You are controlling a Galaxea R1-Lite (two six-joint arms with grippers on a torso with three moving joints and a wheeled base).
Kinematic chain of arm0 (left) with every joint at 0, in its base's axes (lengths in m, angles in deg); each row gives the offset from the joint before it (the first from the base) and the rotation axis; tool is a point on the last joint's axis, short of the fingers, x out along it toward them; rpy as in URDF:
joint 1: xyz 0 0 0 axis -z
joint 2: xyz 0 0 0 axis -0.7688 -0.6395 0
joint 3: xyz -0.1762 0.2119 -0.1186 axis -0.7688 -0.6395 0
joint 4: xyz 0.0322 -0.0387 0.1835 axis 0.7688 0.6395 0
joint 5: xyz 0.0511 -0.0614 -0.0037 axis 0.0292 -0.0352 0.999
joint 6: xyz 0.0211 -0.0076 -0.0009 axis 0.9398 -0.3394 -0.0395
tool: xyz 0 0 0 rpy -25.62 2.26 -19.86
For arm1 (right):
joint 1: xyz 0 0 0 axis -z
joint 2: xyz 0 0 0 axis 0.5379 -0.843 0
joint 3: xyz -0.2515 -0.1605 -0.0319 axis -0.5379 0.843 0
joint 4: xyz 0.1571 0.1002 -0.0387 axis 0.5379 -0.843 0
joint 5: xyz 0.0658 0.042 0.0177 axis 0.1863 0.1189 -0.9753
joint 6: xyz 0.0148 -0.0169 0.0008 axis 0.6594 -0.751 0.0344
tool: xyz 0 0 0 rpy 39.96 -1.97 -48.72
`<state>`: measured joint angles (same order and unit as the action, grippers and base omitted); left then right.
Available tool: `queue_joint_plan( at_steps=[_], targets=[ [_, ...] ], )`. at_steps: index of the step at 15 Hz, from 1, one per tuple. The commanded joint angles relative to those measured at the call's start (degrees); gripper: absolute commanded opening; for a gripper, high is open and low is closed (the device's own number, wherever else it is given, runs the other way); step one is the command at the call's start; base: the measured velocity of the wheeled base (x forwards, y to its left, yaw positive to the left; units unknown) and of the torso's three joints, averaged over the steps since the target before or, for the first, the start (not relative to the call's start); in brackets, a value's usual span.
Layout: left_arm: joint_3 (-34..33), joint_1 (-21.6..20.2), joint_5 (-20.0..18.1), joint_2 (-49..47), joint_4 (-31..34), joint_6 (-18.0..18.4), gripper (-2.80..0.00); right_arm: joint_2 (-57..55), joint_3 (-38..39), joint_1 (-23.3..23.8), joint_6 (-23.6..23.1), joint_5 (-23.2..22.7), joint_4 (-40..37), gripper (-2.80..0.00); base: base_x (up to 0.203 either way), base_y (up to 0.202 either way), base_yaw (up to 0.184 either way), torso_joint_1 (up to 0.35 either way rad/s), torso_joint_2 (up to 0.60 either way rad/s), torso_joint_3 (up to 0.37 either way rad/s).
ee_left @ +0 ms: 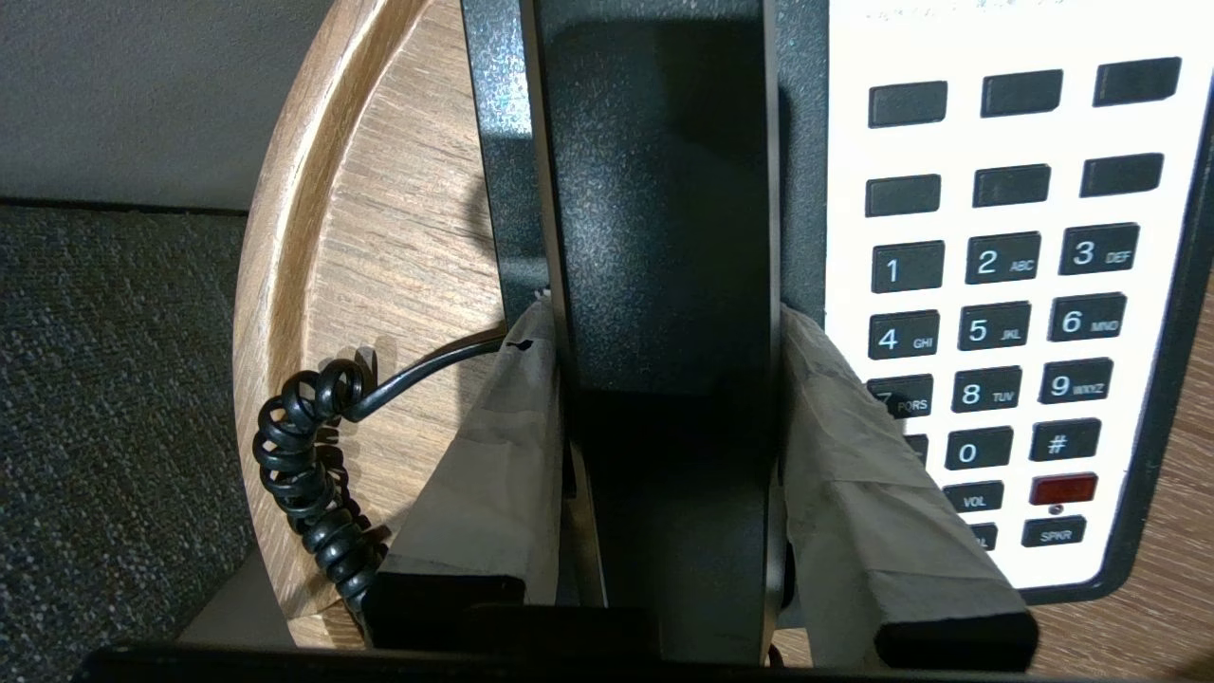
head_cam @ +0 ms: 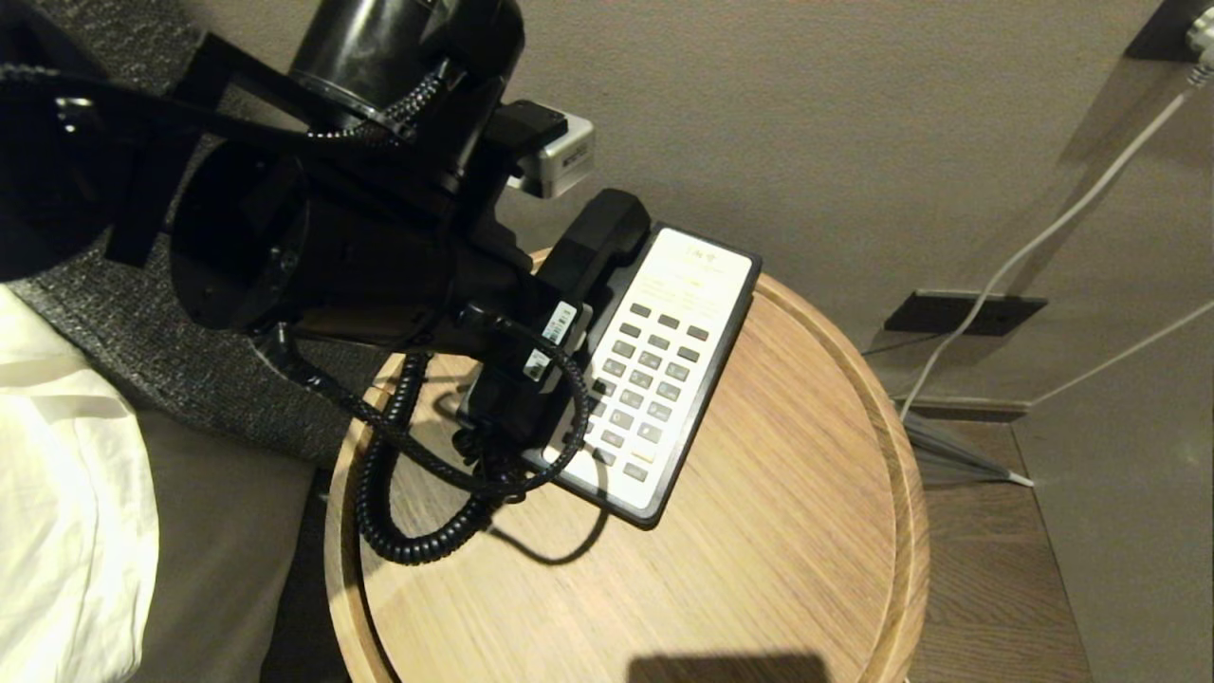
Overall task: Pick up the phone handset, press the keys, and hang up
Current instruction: Pick up the desk phone handset, then dial the number
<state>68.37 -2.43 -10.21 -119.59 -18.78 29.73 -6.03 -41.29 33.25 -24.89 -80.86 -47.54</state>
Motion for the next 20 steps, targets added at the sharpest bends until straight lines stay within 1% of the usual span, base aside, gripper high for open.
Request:
queue_joint_plan(
  at_steps=[1,3,6,10,12,14,16,19,20],
  targets=[
    [0.02,0.09,0.87,1.38,0.17,-0.22,-2.80,-0.07,0.01,0.00,0.01,-0.01,0.03,-2.80,0.000,0.000,0.000,0.000,0.00,0.000],
    [0.10,0.09,2.65,2.90,0.10,-0.34,-2.80,-0.07,0.01,0.00,0.01,-0.01,0.03,-2.80,0.000,0.000,0.000,0.000,0.00,0.000],
    [0.10,0.12,3.04,6.71,0.03,-0.97,-2.80,-0.07,0.01,0.00,0.01,0.08,0.03,-2.80,0.000,0.000,0.000,0.000,0.00,0.000],
    [-0.13,0.10,3.33,14.11,0.01,-4.69,-2.80,-0.07,0.01,0.00,0.01,-0.01,0.03,-2.80,0.000,0.000,0.000,0.000,0.00,0.000],
    [-0.57,0.12,4.52,19.17,0.01,-7.37,-2.80,-0.07,0.01,0.00,0.01,-0.01,0.03,-2.80,0.000,0.000,0.000,0.000,0.00,0.000],
    [-1.73,0.10,5.10,24.42,0.43,-12.17,-2.80,-0.07,0.01,0.00,0.01,-0.01,0.03,-2.80,0.000,0.000,0.000,0.000,0.00,0.000],
    [-5.82,0.09,5.20,30.73,0.36,-19.59,-2.80,-0.07,0.01,0.00,0.01,-0.01,0.03,-2.80,0.000,0.000,0.000,0.000,0.00,0.000],
    [-16.34,0.09,5.04,42.28,-0.34,-31.80,-2.80,-0.07,0.01,0.00,0.01,-0.01,0.03,-2.80,0.000,0.000,0.000,0.000,0.00,0.000],
    [-20.68,0.09,4.97,46.42,-1.36,-34.46,-2.80,-0.07,0.01,0.00,0.01,-0.01,0.03,-2.80,0.000,0.000,0.000,0.000,0.00,0.000]
  ],
)
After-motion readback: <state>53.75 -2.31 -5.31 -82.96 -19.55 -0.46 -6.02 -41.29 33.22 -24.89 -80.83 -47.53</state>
